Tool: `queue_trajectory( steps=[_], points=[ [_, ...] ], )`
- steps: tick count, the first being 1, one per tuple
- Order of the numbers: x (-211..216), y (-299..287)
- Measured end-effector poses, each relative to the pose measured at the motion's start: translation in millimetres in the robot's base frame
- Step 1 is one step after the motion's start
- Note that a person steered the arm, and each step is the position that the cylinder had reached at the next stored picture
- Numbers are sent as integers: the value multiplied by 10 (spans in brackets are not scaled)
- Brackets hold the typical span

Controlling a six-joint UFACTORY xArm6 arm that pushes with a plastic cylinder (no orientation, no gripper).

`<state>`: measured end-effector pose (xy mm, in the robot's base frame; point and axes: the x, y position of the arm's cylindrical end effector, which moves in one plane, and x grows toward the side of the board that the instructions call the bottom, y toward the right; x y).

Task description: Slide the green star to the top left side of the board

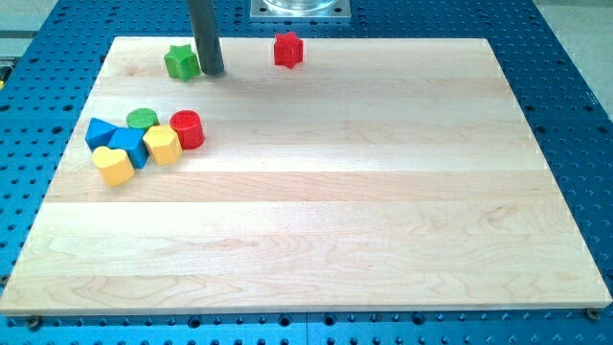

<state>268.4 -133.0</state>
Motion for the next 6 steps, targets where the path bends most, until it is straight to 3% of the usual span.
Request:
queue_trajectory(
  steps=[1, 3, 5, 6],
  points=[
    [254, 225],
    [-392, -783],
    [20, 37],
    [151, -891]
  ],
)
